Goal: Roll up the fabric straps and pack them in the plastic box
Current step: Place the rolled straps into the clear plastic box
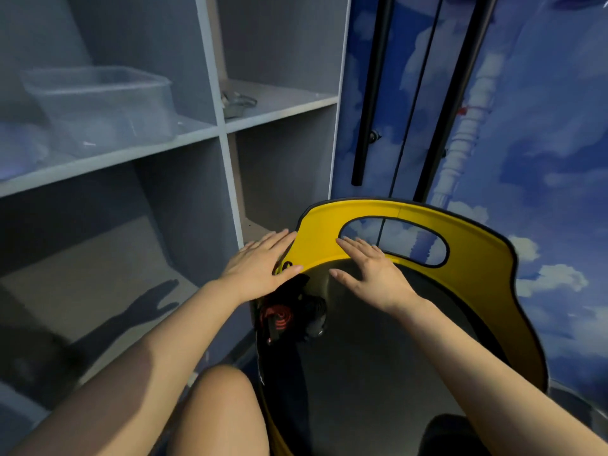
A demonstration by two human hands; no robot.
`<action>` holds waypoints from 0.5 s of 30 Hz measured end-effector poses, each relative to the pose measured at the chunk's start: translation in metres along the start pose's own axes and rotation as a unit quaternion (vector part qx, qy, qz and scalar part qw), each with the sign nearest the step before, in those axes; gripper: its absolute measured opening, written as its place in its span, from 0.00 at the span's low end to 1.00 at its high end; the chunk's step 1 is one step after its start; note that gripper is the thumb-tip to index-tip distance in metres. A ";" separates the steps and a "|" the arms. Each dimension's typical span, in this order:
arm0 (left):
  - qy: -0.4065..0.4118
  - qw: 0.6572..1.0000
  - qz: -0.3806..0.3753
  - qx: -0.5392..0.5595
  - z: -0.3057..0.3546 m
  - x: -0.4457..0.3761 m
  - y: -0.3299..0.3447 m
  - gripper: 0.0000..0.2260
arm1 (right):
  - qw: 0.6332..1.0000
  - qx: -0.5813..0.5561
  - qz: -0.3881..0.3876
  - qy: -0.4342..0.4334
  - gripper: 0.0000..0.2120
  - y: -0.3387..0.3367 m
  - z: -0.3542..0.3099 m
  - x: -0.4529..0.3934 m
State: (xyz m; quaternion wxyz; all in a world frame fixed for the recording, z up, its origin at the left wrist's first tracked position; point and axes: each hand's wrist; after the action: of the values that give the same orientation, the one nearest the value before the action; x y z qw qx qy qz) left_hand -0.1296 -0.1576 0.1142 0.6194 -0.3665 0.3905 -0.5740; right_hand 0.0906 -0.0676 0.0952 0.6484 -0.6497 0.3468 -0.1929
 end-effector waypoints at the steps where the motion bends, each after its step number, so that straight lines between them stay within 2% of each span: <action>1: 0.001 1.000 0.012 -0.005 0.001 0.002 -0.011 0.32 | 1.000 -0.004 0.008 -0.002 0.32 -0.011 -0.006 -0.005; 9: -0.011 0.992 0.120 -0.026 -0.004 0.026 -0.106 0.30 | 0.996 0.025 0.080 -0.021 0.30 -0.089 -0.061 -0.052; 15: -0.022 0.977 0.212 -0.024 -0.023 0.052 -0.172 0.29 | 0.993 -0.033 0.093 -0.058 0.29 -0.127 -0.112 -0.101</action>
State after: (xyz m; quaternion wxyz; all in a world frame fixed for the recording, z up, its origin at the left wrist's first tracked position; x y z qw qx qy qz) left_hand -0.2215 -0.2224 0.2562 0.7264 -0.3026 0.4593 -0.4121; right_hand -0.0322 -0.0866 0.2492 0.6607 -0.6458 0.3738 -0.0825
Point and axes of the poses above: each hand's wrist, its own x-axis away from the middle knuckle, its own y-axis out of the palm, z = x × y, and after that the axes turned 15 degrees about x, right-handed
